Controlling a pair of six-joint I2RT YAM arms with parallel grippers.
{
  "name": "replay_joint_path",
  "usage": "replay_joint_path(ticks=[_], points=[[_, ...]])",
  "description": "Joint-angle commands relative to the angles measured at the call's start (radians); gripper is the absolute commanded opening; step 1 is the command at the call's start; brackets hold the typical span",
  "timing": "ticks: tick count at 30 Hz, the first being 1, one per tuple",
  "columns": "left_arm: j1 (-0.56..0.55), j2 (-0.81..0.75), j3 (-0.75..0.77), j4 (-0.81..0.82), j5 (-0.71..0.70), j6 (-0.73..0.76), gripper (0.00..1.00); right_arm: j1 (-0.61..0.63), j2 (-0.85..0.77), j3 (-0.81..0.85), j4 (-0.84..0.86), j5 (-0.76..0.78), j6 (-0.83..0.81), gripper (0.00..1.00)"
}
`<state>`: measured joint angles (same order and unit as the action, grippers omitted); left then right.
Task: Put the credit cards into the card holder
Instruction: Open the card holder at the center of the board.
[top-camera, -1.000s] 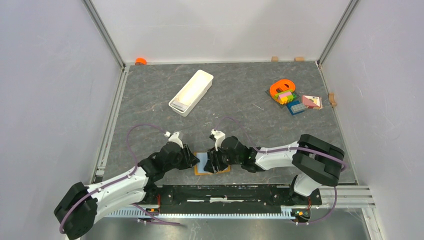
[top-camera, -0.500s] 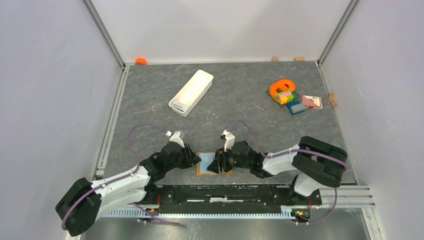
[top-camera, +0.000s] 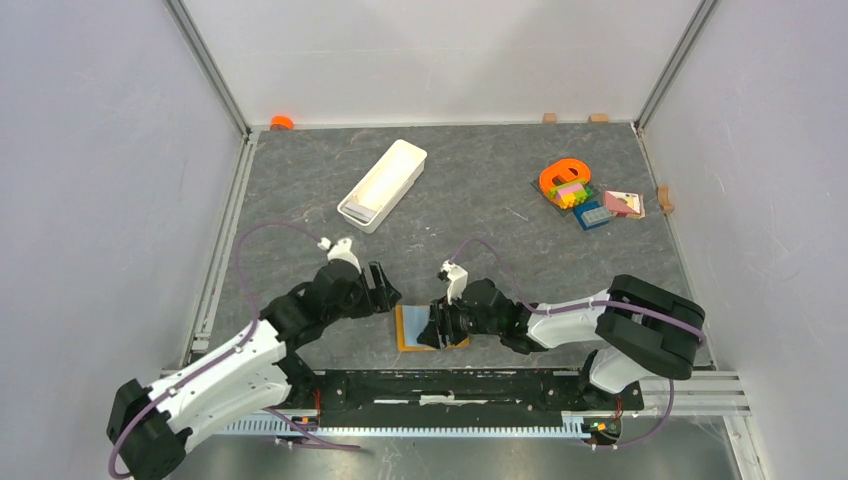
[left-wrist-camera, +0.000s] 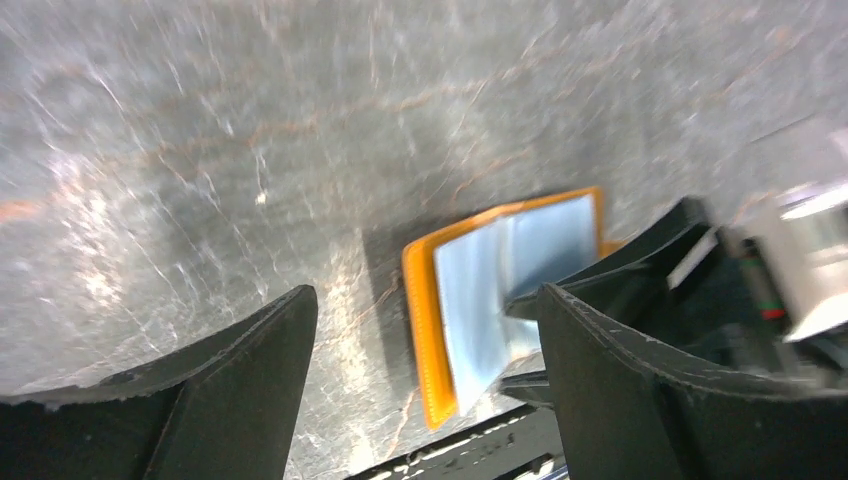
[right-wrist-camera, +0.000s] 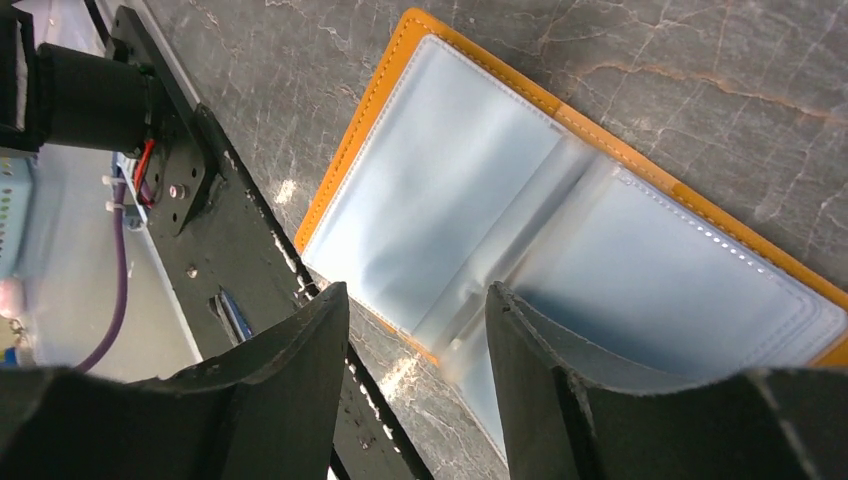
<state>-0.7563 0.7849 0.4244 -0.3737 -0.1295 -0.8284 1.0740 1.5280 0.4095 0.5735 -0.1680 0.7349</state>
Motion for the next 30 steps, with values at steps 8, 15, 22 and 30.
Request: replay_joint_path(ticks=[8, 15, 22, 30], points=[[0.215, 0.087, 0.402, -0.288, 0.055, 0.285, 0.91, 0.001, -0.08, 0.075, -0.183, -0.007, -0.168, 0.62], [0.342, 0.243, 0.584, -0.308, 0.115, 0.42, 0.91, 0.006, -0.126, 0.095, -0.224, 0.0, -0.225, 0.63], [0.45, 0.41, 0.641, -0.223, 0.159, 0.427, 0.9, 0.006, -0.129, 0.11, -0.223, -0.019, -0.255, 0.67], [0.513, 0.588, 0.679, -0.061, 0.107, 0.361, 0.71, 0.006, -0.12, 0.123, -0.217, -0.036, -0.28, 0.69]])
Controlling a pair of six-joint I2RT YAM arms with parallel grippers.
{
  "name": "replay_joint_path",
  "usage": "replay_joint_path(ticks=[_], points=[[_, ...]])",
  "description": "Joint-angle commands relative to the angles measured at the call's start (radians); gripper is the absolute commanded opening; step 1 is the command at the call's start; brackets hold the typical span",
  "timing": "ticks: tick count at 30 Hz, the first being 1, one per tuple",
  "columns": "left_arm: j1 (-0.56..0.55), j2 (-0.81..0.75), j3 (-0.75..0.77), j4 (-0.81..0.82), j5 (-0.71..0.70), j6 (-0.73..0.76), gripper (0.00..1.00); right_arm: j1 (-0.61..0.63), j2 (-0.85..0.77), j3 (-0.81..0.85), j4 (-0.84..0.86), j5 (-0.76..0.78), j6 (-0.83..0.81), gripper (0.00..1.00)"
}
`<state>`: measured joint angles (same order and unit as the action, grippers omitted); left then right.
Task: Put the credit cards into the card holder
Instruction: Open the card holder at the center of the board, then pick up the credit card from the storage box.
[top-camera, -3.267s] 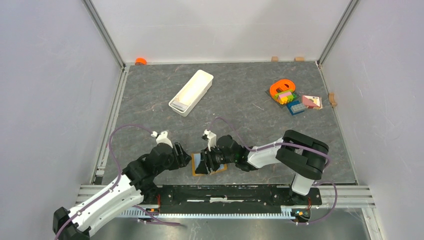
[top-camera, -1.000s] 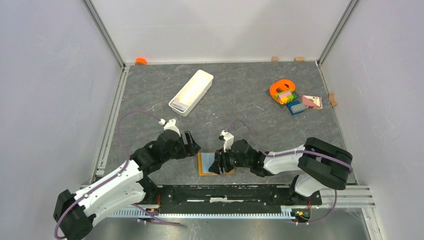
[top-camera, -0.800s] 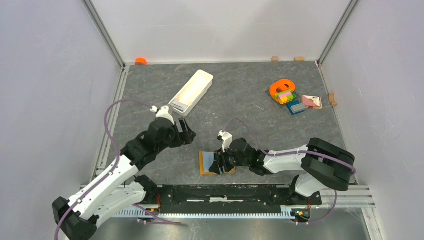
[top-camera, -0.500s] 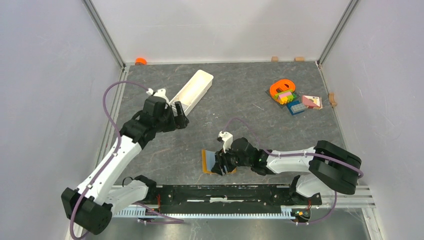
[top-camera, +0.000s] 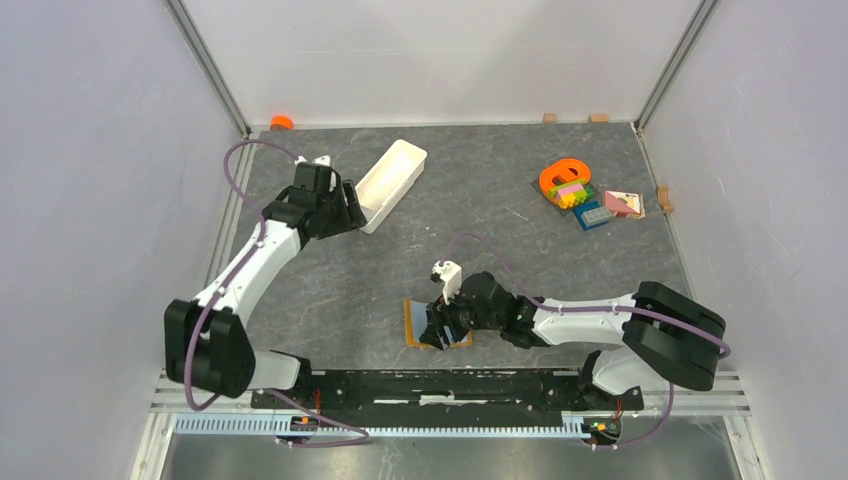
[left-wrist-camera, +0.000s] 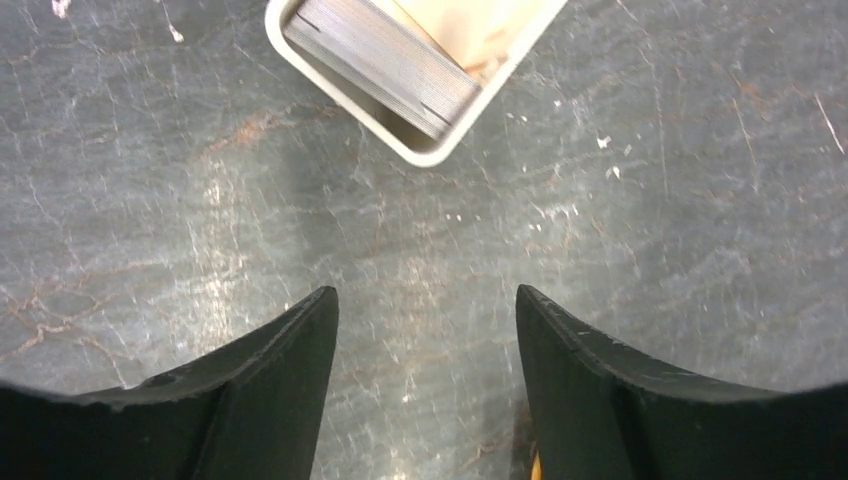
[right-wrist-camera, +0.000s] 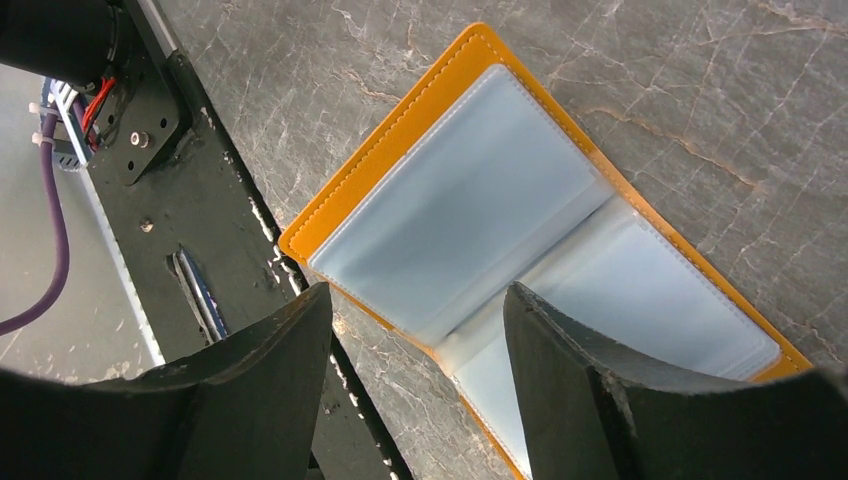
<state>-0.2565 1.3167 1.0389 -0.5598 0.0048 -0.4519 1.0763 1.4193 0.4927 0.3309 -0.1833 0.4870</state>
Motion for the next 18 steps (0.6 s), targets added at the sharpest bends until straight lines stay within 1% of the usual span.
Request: replay_joint_path(ticks=[1, 5, 10, 18], points=[[0.014, 0.074, 0.069, 0.143, -0.043, -0.019, 0.69, 0.004, -0.008, 0.04, 0.029, -0.025, -0.034, 0.68], [0.035, 0.177, 0.108, 0.172, -0.072, -0.026, 0.65, 0.005, -0.003, 0.04, 0.033, -0.029, -0.039, 0.68], [0.061, 0.281, 0.169, 0.177, -0.075, -0.024, 0.62, 0.005, -0.002, 0.04, 0.036, -0.034, -0.043, 0.69], [0.083, 0.373, 0.212, 0.172, -0.081, -0.024, 0.6, 0.006, 0.006, 0.037, 0.047, -0.045, -0.039, 0.69]])
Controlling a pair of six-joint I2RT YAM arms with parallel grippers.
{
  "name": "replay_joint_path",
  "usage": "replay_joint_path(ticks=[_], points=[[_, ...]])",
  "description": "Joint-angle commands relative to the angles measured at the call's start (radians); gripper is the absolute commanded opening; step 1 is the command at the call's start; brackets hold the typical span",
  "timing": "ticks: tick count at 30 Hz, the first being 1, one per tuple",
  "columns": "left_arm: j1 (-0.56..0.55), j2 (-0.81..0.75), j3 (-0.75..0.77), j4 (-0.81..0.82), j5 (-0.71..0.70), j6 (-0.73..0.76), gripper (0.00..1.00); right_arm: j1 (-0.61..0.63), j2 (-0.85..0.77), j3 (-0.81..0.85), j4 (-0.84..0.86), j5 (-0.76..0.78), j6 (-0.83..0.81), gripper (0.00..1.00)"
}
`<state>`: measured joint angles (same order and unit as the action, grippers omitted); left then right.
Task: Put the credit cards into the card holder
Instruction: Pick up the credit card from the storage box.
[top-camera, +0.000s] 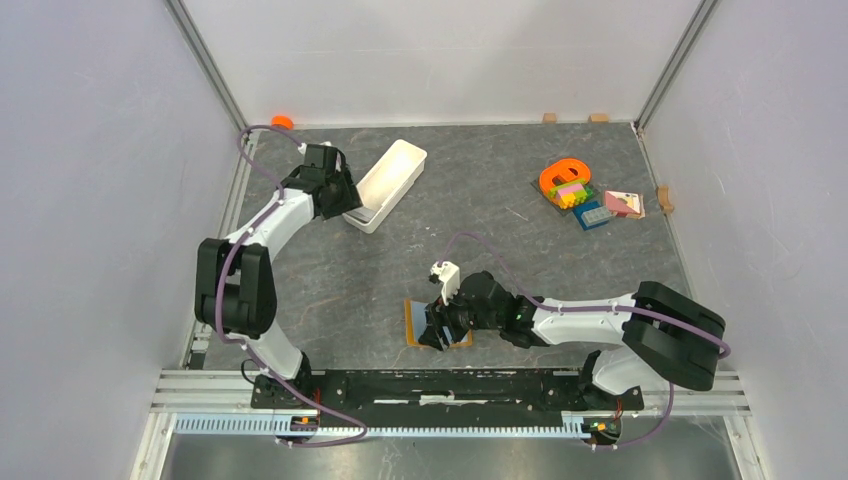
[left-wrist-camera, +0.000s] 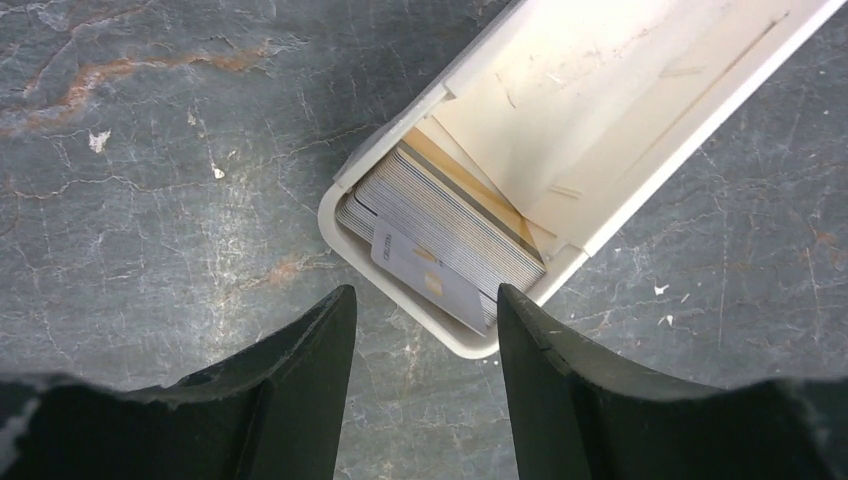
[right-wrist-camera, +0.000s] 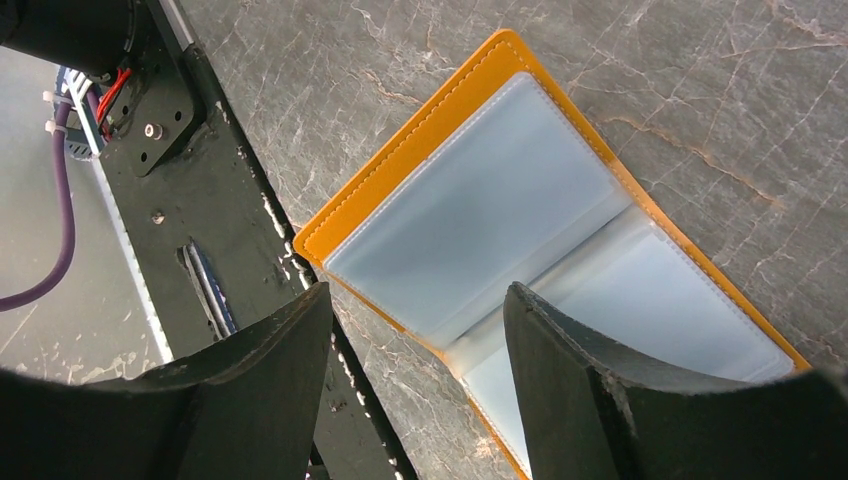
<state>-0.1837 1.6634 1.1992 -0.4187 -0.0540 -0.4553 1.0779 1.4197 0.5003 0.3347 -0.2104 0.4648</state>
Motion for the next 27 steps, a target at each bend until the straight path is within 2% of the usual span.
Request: replay_joint_path(ticks=[1, 5, 10, 22, 27], points=[[0.012, 0.036, 0.056, 0.029, -0.02, -0.019, 0.6, 0.004, 0.007, 0.029, 0.043, -0.018, -0.017, 0.69], [0.019, 0.066, 0.065, 0.03, -0.017, -0.017, 0.53, 0.005, 0.01, 0.027, 0.045, -0.022, -0.017, 0.69], [0.025, 0.077, 0.068, 0.037, -0.002, -0.032, 0.39, 0.005, 0.016, 0.028, 0.046, -0.022, -0.015, 0.68], [0.029, 0.045, 0.049, 0.049, 0.011, -0.076, 0.26, 0.01, 0.025, 0.024, 0.049, -0.018, -0.01, 0.69], [0.036, 0.028, 0.047, 0.036, 0.011, -0.08, 0.25, 0.012, 0.026, 0.026, 0.049, -0.018, -0.008, 0.69]])
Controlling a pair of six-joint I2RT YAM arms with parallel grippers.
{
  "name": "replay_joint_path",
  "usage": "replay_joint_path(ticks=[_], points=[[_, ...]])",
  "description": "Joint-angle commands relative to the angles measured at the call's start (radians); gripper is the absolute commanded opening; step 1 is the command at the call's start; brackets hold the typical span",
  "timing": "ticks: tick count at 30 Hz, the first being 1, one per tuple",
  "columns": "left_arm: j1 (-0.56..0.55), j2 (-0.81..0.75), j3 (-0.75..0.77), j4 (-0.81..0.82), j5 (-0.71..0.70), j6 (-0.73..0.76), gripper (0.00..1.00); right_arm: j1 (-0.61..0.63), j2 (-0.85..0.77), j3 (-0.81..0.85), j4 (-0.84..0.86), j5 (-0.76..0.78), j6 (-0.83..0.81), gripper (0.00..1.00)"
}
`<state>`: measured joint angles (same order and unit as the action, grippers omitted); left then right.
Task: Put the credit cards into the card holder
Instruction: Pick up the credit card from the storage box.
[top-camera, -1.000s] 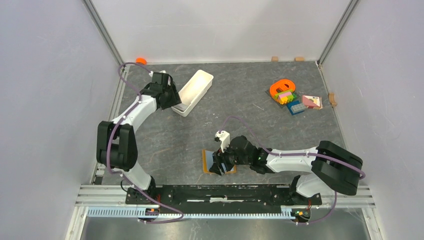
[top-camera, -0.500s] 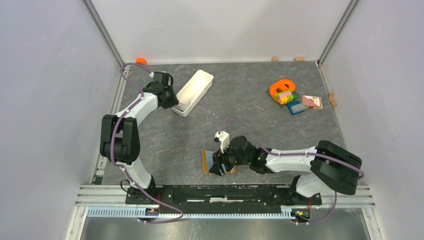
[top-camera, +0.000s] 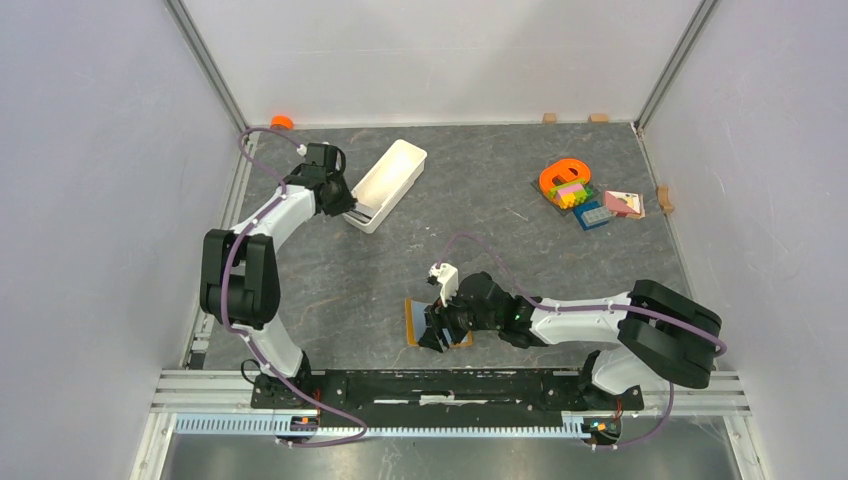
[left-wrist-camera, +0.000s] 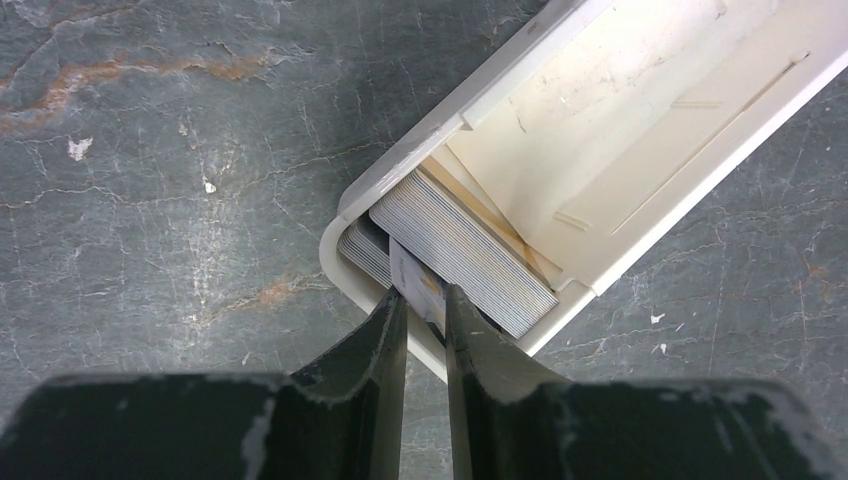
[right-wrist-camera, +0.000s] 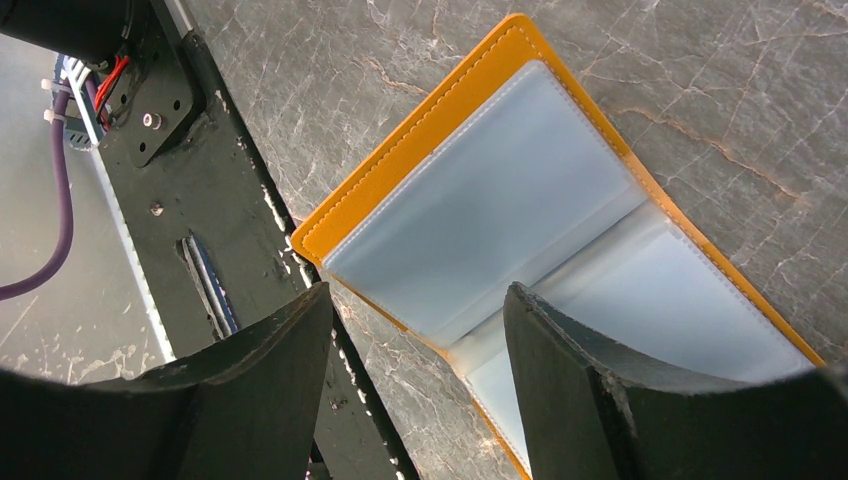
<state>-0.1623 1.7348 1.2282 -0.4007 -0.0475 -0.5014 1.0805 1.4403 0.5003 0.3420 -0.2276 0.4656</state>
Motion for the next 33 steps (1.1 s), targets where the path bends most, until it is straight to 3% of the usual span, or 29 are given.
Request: replay_joint_path(ticks=[1, 23, 33], points=[[0.016, -0.048, 0.017, 0.017, 0.004, -0.034, 0.25, 0.009, 0.007, 0.026, 0.042, -0.001, -0.008, 0.68], [0.046, -0.182, -0.025, -0.046, -0.018, -0.002, 0.13, 0.013, 0.005, 0.024, 0.043, 0.005, -0.003, 0.68], [0.073, -0.269, -0.067, -0.072, -0.037, 0.008, 0.02, 0.017, -0.003, 0.023, 0.037, 0.014, 0.001, 0.69]])
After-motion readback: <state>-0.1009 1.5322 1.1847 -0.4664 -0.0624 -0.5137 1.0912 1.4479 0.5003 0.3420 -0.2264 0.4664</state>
